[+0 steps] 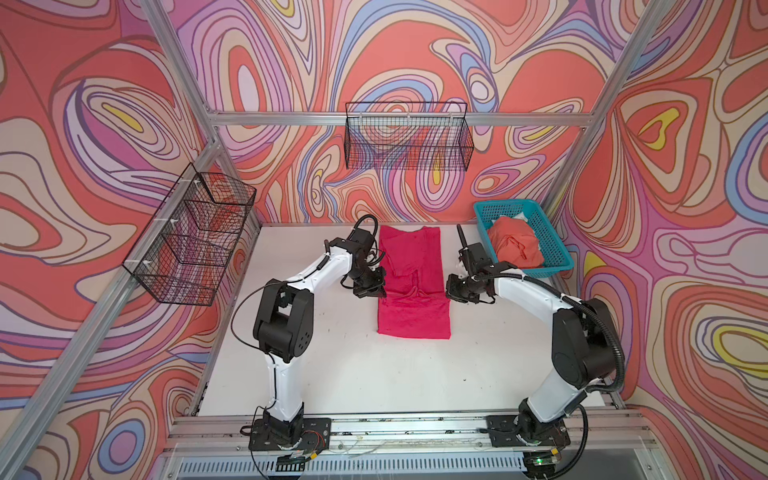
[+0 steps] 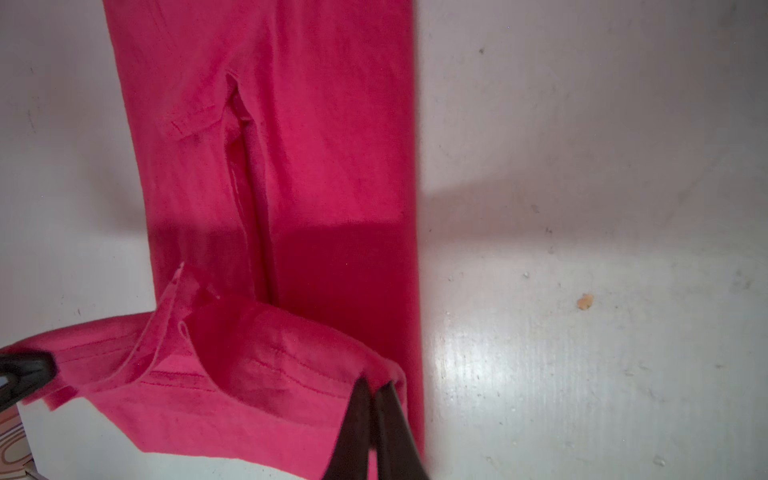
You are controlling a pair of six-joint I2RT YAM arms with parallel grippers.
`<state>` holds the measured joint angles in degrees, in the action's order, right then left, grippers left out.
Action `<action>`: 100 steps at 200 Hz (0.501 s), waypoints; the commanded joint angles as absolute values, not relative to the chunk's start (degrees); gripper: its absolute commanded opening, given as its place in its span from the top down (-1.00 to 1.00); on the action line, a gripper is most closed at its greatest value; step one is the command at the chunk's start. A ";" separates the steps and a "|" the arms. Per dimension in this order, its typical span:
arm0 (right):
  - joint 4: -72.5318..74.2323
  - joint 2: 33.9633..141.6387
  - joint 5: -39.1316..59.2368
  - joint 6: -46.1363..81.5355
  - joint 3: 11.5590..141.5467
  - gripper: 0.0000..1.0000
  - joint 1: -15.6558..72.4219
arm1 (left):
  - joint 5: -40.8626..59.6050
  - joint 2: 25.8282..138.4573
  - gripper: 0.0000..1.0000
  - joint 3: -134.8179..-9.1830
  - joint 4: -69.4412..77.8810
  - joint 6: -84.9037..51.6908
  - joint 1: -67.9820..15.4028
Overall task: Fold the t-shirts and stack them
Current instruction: 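Lower the folded end onto the strip's middle and open both grippers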
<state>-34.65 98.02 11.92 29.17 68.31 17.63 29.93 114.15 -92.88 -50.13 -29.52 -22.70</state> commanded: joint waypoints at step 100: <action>-30.52 106.52 12.06 26.19 73.74 1.00 15.94 | 26.13 119.91 1.00 -95.95 -47.73 -28.87 -21.02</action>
